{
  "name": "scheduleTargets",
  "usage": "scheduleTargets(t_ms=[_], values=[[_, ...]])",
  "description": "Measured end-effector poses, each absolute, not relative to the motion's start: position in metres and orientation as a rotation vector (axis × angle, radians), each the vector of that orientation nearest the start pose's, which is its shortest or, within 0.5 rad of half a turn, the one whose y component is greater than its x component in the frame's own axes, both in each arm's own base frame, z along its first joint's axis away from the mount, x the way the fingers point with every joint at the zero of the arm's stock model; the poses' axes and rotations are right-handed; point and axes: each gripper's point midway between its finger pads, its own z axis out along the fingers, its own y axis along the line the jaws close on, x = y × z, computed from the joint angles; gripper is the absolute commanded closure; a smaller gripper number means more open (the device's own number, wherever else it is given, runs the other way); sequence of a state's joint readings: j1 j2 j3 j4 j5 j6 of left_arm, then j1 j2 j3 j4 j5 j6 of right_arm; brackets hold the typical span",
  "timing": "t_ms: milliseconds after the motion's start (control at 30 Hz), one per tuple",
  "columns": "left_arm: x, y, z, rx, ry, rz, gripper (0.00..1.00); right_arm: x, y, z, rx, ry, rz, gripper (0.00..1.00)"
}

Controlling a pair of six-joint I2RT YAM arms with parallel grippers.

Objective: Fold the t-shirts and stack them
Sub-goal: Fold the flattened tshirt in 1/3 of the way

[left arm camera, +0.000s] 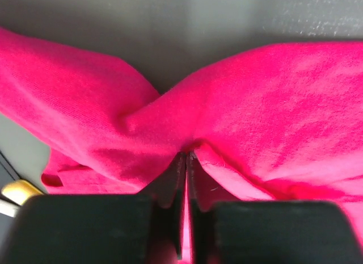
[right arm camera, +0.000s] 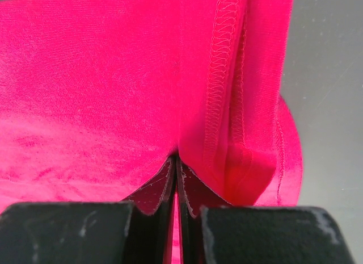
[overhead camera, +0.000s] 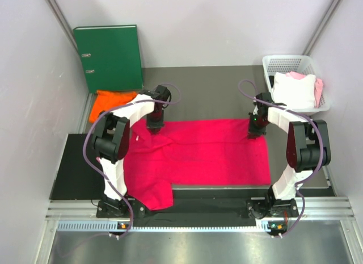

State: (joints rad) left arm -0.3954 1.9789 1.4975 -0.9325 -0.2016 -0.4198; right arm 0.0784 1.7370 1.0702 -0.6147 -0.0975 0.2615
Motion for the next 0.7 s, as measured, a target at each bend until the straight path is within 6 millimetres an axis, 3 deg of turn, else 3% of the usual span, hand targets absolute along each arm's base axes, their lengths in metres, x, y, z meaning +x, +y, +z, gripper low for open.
scheduleTargets(t_ms=[333,567,700], values=[[0.336,-0.122,0.047,-0.054,2.921,0.169,1.0,0.323,0.054,0.021,0.241,2.857,0.215,0.97],[0.325,-0.132,0.087,-0.043,2.852,0.11,1.0,0.323,0.054,0.02,0.241,2.858,0.217,0.97],[0.297,-0.146,0.107,0.0,2.847,0.054,1.0,0.323,0.054,0.02,0.241,2.858,0.217,0.97]])
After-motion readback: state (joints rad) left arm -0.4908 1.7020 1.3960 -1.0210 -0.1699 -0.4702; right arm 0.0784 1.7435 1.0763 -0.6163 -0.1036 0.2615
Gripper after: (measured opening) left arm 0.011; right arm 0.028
